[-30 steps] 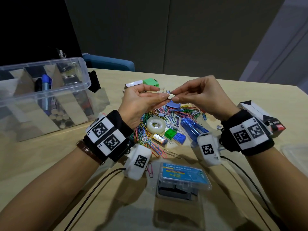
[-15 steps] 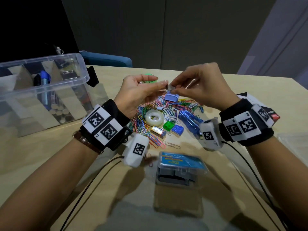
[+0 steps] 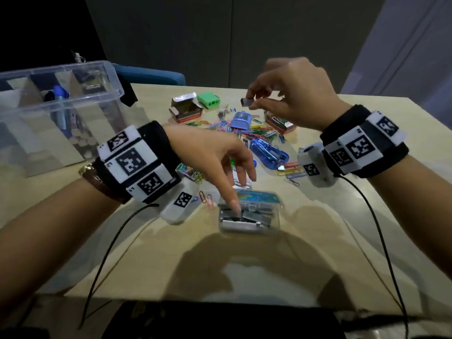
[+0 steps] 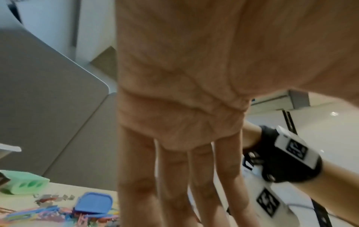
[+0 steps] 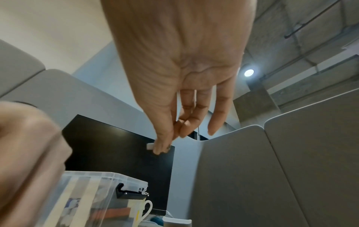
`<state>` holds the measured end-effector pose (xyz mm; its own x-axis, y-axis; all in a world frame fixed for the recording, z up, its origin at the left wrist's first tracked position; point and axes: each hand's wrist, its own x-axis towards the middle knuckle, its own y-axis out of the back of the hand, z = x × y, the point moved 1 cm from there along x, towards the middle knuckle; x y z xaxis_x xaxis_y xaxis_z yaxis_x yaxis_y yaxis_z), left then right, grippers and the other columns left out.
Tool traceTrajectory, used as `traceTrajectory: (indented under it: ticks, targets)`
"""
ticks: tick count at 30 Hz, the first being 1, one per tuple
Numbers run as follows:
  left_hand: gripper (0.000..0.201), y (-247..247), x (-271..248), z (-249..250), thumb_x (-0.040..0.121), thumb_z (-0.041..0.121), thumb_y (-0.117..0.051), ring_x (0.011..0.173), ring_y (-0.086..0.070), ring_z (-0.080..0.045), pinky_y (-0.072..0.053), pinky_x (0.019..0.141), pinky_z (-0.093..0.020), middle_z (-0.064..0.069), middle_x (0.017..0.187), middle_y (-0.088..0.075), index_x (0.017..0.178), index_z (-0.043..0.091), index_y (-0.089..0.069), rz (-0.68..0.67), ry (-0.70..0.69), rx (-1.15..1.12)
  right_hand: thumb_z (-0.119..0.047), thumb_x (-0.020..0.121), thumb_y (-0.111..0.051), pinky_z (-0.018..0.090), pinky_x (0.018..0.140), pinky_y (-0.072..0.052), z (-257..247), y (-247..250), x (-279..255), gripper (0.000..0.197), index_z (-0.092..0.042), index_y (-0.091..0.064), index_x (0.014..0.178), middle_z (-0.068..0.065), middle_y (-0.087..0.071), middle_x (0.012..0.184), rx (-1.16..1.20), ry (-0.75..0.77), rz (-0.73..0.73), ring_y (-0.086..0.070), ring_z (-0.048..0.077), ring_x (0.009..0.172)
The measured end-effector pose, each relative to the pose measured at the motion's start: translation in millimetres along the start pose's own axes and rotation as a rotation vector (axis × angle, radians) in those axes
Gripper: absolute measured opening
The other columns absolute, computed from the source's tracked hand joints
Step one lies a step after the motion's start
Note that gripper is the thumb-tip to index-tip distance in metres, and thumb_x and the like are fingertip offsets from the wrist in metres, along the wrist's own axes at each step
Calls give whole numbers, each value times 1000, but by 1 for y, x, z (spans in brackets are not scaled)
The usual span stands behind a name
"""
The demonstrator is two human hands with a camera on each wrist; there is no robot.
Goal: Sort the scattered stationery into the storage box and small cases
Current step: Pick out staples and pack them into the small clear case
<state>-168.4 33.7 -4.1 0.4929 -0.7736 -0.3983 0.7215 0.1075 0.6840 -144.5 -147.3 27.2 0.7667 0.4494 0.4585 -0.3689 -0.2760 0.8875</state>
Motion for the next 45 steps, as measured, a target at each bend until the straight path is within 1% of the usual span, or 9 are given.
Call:
traceTrajectory:
  ticks: [7, 11, 17, 21, 24, 29, 33, 39, 45]
  targets:
    - [33, -2, 2, -10, 82, 27, -70, 84, -70, -23, -59, 80, -38, -11, 98, -72, 108, 8, -69, 18, -47, -67, -38, 88, -67, 24, 56, -30, -7, 22, -36, 19, -27, -73, 102, -12, -49, 90, -60, 20, 20, -48, 7, 79]
    - [46, 4, 3, -22, 85, 30, -53, 85, -69, -31, -60, 78, -33, -28, 103, -66, 112, -7, -63, 76, -5, -207, -41, 89, -64, 37, 58, -49, -9, 41, -60, 22, -25, -73, 102, -11, -51, 88, 11, 50, 29, -55, 12, 77]
    - [54, 0, 14, -33, 87, 29, -52, 65, -69, -15, -60, 68, -25, -36, 100, -64, 113, -17, -56, 144, 34, -293, -53, 82, -56, 38, 56, -51, -35, 36, -92, 26, -34, -74, 85, -13, -59, 74, 137, 97, -389, -60, 3, 65]
    - [49, -1, 18, -35, 88, 28, -53, 62, -69, -14, -60, 67, -25, -21, 78, -68, 106, -17, -57, 168, 54, -323, -48, 78, -66, 28, 55, -44, -46, 10, -101, 16, -34, -72, 84, -16, -59, 71, -57, 48, -568, -53, 2, 63]
    - [42, -1, 18, -35, 93, 25, -52, 65, -70, -16, -61, 70, -27, -28, 88, -69, 106, -15, -59, 175, 55, -319, -43, 78, -69, 24, 51, -33, -53, 0, -99, 14, -30, -69, 83, -14, -57, 71, -140, 47, -608, -51, 7, 66]
    - [36, -1, 15, -34, 95, 22, -50, 67, -70, -15, -61, 73, -30, -29, 96, -68, 108, -9, -63, 173, 43, -313, -42, 71, -76, 26, 54, -41, -62, -10, -91, 19, -26, -68, 77, -10, -57, 66, -167, -35, -652, -55, 15, 67]
    - [25, -2, 13, -35, 96, 20, -49, 68, -70, -14, -59, 76, -34, -14, 82, -73, 97, 4, -68, 149, 25, -332, -35, 74, -74, 22, 50, -35, -67, -15, -92, 13, -27, -63, 73, -9, -58, 68, -208, -63, -649, -57, 19, 72]
    - [40, -1, 13, -37, 89, 27, -53, 69, -70, -16, -59, 76, -34, -26, 97, -70, 108, -6, -65, 139, 22, -337, -30, 82, -71, 25, 60, -40, -72, -15, -95, 18, -33, -57, 72, -11, -52, 69, -241, -106, -581, -57, 21, 77]
    - [30, 0, 12, -36, 95, 22, -50, 75, -71, -20, -60, 74, -34, -17, 90, -73, 106, 1, -67, 117, 24, -324, -30, 79, -76, 23, 54, -35, -73, -15, -94, 20, -31, -58, 70, -11, -54, 70, -247, -101, -565, -54, 19, 74]
